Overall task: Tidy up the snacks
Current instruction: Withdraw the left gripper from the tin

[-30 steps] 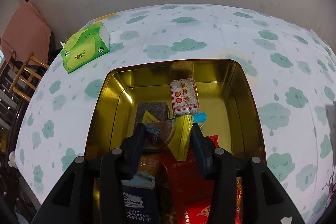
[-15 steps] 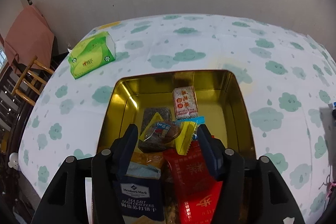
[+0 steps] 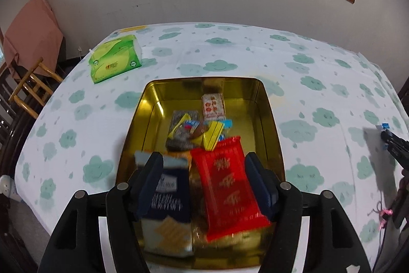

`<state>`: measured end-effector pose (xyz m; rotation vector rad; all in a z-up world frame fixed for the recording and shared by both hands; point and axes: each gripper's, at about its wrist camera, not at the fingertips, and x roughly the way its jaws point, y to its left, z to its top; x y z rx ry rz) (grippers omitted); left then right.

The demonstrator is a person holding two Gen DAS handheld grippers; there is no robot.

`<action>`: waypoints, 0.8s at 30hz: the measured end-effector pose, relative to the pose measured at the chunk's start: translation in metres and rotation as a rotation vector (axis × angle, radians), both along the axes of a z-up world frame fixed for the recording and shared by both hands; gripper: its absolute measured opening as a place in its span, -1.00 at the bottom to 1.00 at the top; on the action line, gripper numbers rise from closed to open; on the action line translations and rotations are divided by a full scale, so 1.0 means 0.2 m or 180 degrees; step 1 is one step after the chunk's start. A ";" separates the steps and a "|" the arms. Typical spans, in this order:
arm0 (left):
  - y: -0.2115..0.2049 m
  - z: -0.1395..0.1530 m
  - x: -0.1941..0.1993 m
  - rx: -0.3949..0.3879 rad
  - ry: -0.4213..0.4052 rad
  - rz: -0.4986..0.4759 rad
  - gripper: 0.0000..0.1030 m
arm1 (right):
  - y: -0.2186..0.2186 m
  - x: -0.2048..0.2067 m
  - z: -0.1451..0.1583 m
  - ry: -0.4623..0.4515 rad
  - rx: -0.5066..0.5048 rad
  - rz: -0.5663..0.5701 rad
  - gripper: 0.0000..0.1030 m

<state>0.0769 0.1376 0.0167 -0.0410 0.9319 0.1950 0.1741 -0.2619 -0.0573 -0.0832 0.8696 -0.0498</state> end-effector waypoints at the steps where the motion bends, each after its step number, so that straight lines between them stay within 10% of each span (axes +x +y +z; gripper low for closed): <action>1: 0.00 0.00 -0.02 0.0000 -0.0004 0.0004 0.28 | 0.00 0.00 0.00 -0.0001 -0.0006 0.0000 -0.35; 24: 0.04 -0.04 -0.23 0.0078 0.0010 0.0021 0.44 | -0.01 -0.04 0.01 0.0057 0.0132 -0.0082 -0.40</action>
